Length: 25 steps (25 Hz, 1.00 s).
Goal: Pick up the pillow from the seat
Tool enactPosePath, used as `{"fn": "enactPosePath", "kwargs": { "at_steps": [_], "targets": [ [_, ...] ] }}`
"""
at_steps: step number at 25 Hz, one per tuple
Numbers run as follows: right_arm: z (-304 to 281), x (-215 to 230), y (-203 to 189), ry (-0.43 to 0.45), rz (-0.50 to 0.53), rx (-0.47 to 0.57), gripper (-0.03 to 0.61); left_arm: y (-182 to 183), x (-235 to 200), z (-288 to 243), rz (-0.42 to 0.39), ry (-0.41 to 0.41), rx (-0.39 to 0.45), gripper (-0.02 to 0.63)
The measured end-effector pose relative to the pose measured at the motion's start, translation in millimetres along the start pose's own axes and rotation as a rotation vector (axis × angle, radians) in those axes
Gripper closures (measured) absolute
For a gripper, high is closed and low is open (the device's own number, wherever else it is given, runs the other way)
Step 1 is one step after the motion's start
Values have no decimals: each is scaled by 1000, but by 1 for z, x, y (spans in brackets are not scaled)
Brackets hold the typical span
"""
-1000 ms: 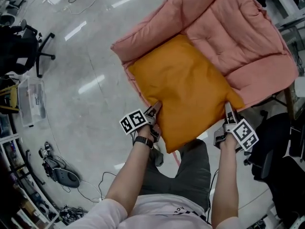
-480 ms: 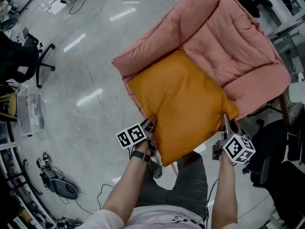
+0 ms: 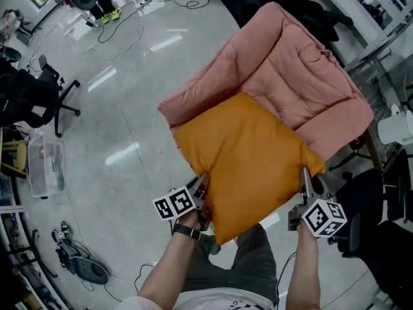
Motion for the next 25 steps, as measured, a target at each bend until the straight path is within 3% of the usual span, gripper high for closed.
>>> {"fn": "enactPosePath", "kwargs": {
  "at_steps": [5,11,25],
  "targets": [
    [38,-8,42,-1,2,64,522,0,51,32,-50,-43,10,575],
    [74,-28,99,11,11,181,522,23,114,73,-152,-100,58,575],
    [151,-77,235,31,80,457,522,64,260,158,-297,-276,157,577]
  ]
}}
Point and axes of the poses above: the fingertips, and each gripper's own axes: z backward along the fingers, x to its right, y out of its top, the point moved 8 cm from there along z, backward along the fingers, and after that the axes turned 15 degrees about z, right-handed, at the moved point
